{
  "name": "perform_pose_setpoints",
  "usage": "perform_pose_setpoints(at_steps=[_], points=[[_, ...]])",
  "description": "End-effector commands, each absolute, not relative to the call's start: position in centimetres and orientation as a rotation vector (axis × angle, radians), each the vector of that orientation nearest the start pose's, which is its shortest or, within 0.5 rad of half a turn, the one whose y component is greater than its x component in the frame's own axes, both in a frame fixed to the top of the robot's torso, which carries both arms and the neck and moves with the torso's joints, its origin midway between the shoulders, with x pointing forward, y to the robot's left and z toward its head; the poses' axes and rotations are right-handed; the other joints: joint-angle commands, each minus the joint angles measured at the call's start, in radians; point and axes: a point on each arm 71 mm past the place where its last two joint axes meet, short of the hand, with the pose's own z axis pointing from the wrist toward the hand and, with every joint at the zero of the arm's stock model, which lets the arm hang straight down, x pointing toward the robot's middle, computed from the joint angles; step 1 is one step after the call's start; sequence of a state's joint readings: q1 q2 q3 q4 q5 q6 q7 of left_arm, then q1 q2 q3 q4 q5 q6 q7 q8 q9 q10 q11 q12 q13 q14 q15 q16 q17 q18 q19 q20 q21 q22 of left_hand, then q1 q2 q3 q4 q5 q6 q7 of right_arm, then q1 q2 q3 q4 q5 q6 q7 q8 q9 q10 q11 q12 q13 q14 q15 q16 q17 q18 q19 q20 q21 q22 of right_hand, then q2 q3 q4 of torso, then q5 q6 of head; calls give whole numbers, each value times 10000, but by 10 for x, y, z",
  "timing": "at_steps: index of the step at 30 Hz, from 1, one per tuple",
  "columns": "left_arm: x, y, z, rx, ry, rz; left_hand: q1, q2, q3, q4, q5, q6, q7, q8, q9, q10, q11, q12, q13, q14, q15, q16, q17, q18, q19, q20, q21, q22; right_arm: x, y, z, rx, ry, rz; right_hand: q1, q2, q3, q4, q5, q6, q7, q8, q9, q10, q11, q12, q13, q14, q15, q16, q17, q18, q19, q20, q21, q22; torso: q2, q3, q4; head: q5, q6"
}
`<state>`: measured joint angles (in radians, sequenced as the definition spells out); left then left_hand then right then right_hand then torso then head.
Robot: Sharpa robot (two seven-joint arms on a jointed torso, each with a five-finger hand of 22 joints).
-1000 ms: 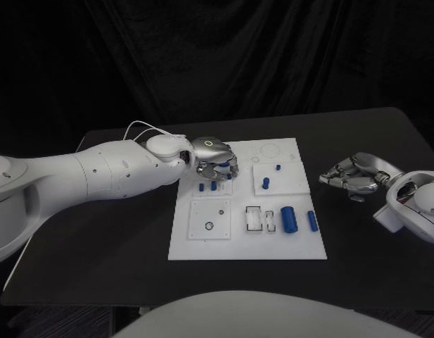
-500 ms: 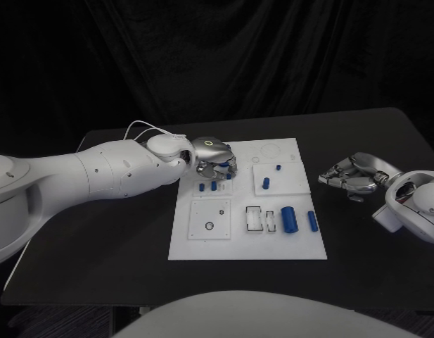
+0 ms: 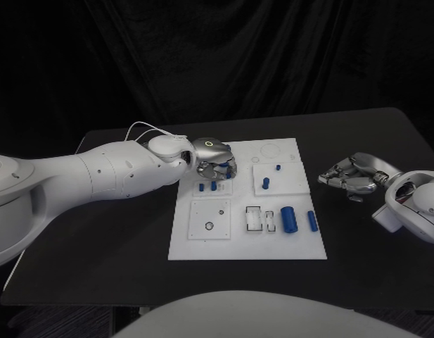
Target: Assemble the parts on the task board
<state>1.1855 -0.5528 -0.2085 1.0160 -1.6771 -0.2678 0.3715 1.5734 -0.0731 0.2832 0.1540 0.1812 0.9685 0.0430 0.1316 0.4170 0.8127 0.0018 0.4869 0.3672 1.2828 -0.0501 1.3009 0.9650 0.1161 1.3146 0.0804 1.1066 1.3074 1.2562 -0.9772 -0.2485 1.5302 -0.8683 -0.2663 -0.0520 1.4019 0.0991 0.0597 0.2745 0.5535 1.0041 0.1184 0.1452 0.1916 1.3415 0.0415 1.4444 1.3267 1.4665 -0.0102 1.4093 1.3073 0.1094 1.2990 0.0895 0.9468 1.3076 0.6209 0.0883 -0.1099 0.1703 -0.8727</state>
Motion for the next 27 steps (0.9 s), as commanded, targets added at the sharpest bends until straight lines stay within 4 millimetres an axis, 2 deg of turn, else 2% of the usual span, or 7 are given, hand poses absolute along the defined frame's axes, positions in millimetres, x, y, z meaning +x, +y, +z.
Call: perform_pose_setpoints(at_steps=[1,6,16,22,27], points=[[520,178,-276,7593,17055,-6846,10,78,12,-57,46,70,16,41,10,128,-2,39,6,67,-46,82,45,-209,108,-10,109,1376,458,-275,-242,4123,19873,7417,102,-18,47,-3,30,48,-22,-32,-9,-91,13,-39,-88,72,-70,-35,1210,105,-68,30,-23,1032,6,-2,-1,19,1],[520,180,-275,7526,16798,-6807,16,108,34,-123,75,124,46,82,5,367,10,82,-6,142,-51,125,85,-235,201,-19,254,1415,458,-275,-242,4112,19884,7427,117,-15,63,-8,34,46,-22,-34,-10,-102,12,-46,-100,68,-70,-41,1204,110,-78,30,-48,1026,9,-10,-14,32,1],[511,186,-267,7335,16073,-6968,-62,62,10,-172,83,318,86,200,18,608,23,44,-75,283,-68,151,85,-294,416,-48,585,1498,458,-276,-242,4146,19893,7380,117,-15,63,-8,34,46,-22,-34,-10,-102,12,-46,-100,68,-70,-41,1204,110,-78,30,-48,1026,4,1,17,-25,1],[507,195,-244,7106,15378,-6934,-76,12,101,-195,-133,348,70,210,-23,941,0,30,-148,396,-83,117,68,-304,475,-72,634,1507,457,-278,-242,4179,19907,7327,132,-8,83,-11,33,46,-22,-35,-10,-111,12,-52,-111,60,-71,-56,1191,110,-79,29,-54,1025,-6,-5,12,8,1],[503,209,-225,6850,15124,-6715,-91,-9,109,-196,-142,353,70,210,-32,1006,-6,43,-145,395,-86,93,27,-306,481,-76,638,1508,458,-277,-243,4170,19935,7321,132,-8,83,-11,33,46,-22,-35,-10,-111,12,-52,-111,60,-71,-56,1191,110,-79,29,-54,1025,-32,6,26,14,1]])
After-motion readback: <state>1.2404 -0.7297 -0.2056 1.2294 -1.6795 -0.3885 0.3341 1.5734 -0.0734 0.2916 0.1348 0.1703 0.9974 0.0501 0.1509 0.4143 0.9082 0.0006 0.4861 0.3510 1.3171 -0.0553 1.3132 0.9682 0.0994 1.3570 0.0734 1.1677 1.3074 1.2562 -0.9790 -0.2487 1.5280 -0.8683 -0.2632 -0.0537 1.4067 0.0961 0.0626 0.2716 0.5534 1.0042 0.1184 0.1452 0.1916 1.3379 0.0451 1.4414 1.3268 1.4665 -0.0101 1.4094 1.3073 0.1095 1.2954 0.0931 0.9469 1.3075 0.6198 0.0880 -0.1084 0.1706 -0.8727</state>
